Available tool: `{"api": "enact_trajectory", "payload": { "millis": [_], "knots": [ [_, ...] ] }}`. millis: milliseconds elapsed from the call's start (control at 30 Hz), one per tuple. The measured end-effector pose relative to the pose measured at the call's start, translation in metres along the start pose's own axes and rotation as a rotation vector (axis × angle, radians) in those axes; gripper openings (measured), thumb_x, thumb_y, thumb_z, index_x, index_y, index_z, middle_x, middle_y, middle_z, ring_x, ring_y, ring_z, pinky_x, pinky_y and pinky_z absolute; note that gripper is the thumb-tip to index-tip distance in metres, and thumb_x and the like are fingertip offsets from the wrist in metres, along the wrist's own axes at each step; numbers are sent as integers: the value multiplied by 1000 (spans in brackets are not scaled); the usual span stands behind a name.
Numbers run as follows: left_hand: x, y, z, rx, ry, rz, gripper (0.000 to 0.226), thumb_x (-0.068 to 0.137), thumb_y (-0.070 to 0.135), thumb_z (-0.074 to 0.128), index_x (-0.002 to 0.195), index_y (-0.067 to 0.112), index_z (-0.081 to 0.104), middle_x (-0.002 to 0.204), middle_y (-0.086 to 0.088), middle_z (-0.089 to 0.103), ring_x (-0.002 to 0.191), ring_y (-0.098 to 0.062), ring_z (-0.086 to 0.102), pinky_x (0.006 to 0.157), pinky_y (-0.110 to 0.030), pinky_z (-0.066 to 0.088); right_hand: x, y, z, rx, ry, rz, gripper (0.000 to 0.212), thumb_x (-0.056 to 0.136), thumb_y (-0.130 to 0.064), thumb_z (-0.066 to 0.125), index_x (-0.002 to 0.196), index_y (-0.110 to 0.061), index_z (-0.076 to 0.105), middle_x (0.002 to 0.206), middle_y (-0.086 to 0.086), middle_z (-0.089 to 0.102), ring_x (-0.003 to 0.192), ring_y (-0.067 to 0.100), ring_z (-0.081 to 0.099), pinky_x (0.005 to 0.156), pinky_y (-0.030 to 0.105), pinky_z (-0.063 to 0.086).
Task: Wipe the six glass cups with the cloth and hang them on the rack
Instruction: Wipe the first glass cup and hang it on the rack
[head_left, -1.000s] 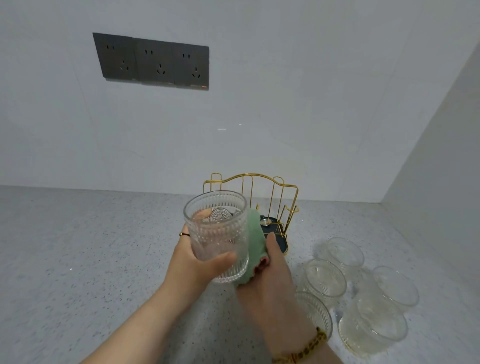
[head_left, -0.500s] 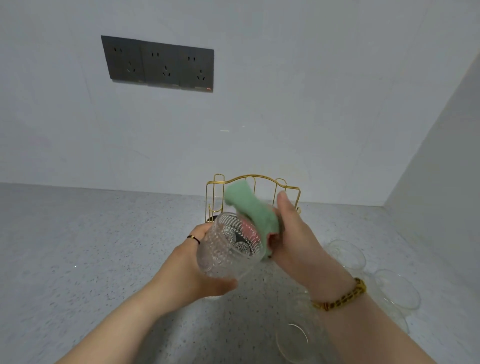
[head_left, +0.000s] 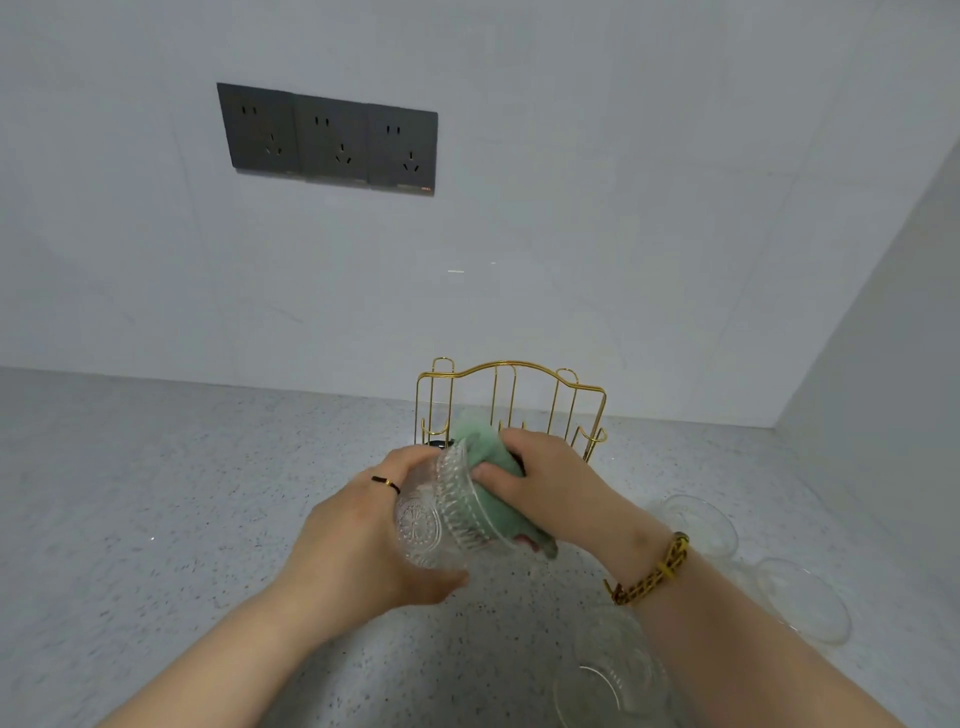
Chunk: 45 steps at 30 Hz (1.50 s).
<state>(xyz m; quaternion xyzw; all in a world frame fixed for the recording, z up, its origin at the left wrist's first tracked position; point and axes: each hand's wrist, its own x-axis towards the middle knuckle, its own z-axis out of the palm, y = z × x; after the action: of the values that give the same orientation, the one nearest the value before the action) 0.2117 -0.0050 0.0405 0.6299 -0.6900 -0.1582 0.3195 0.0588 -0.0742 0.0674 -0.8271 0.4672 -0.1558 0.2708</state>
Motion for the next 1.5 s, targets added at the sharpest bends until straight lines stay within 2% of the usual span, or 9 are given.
{"api": "enact_trajectory", "payload": {
  "millis": [133,267,467,633,867,1000,1233,1333,1500],
  "knots": [
    [1,-14,13,204,360,257,89,33,43,88,110,33,45,98,24,48,92,-5,45,59,-15,32,-1,6,8,323,-191,232,18,92,-31,45,92,-16,56,101,7,64,83,19,59,83,32,53],
    [1,-23,24,124,411,269,92,36,47,83,115,23,41,112,14,42,97,-8,43,61,-19,44,-2,7,13,257,-13,96,10,90,-20,49,93,-14,56,88,-1,59,82,14,56,68,14,47],
    [1,-32,11,-443,8,124,94,35,51,73,107,80,21,120,60,20,116,32,23,93,7,26,-10,-2,-5,-216,186,-215,29,91,-20,44,67,-28,31,59,-9,38,51,4,36,47,15,28],
    [8,-37,-8,-439,-246,71,84,33,38,79,105,56,40,111,31,53,99,20,50,70,1,42,-14,-6,-8,-284,150,-294,39,91,-19,45,62,-34,23,58,-14,34,50,2,35,46,15,27],
    [4,-34,11,-235,141,148,79,34,53,72,100,73,34,109,56,37,98,36,35,75,8,32,-6,4,4,74,204,-78,2,91,-23,47,92,-21,48,72,-15,47,63,-1,45,53,10,37],
    [6,-42,18,-53,334,325,75,45,56,64,115,46,36,117,46,30,103,19,36,84,-8,31,-3,15,19,329,124,83,12,92,-21,46,93,-18,58,75,-15,53,68,-1,50,56,5,40],
    [10,-33,7,-1268,-285,-320,73,49,69,69,108,28,55,102,-3,70,76,-17,71,57,-27,58,-8,6,10,-17,307,-153,14,93,-20,45,100,-9,51,67,-10,44,58,-3,41,52,8,39],
    [13,-34,10,-1349,-356,-428,48,77,52,37,92,14,62,66,-6,71,51,-17,65,44,-24,54,-10,4,13,-34,303,-207,5,92,-20,46,90,-15,46,64,-16,40,56,-4,39,55,8,40],
    [18,-35,14,-1216,-93,-228,39,66,36,68,99,17,60,82,-2,72,67,-10,69,55,-26,57,-3,12,22,368,142,135,16,94,-22,43,84,-15,52,69,-8,54,55,3,54,48,7,40]
  ]
}}
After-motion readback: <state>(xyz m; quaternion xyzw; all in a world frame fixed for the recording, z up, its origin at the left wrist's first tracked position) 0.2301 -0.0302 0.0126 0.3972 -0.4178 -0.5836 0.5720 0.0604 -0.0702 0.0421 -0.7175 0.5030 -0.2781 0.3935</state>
